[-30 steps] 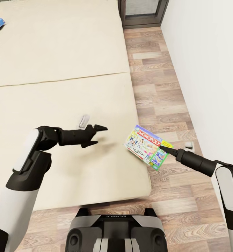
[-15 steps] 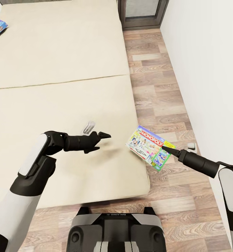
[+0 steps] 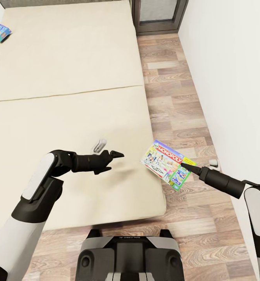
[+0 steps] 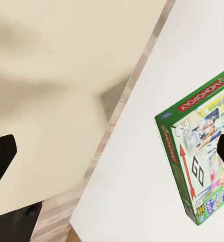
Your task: Put all the toys in the child's room - the three board games (two on the bed and one on the table), the two jigsaw puzzles on the table, and the tennis ball on the table - inside the toy box on the table in the child's room.
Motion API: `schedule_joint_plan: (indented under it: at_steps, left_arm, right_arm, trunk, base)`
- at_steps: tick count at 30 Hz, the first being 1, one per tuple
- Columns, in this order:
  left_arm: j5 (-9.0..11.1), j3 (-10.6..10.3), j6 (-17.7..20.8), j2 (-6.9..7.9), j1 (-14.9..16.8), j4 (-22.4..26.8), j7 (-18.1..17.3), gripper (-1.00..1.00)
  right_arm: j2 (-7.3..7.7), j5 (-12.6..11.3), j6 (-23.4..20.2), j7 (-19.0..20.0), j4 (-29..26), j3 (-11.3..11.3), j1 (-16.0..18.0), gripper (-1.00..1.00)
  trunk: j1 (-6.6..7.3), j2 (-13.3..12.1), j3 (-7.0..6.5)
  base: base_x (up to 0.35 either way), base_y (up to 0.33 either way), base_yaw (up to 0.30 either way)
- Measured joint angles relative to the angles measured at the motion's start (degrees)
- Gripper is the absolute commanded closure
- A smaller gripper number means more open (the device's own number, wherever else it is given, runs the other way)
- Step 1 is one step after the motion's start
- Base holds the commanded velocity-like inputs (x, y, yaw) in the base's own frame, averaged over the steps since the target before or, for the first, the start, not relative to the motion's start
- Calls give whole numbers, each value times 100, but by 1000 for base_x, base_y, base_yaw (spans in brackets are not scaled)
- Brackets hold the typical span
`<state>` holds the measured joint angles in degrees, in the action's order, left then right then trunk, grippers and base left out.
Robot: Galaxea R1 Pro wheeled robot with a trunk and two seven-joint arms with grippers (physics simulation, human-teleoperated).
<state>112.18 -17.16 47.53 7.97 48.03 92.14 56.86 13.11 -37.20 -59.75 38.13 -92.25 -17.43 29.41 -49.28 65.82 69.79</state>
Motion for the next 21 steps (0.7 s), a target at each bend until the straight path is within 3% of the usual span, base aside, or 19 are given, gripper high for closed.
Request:
schedule_joint_plan:
  at_steps: [21]
  left_arm:
    - [-13, 44, -2, 0, -177, -6, -63, -100]
  right_arm:
    - [-9, -2, 0, -2, -1, 31, 0, 100]
  trunk:
    - [462, -843, -384]
  base:
    - [0, 0, 0]
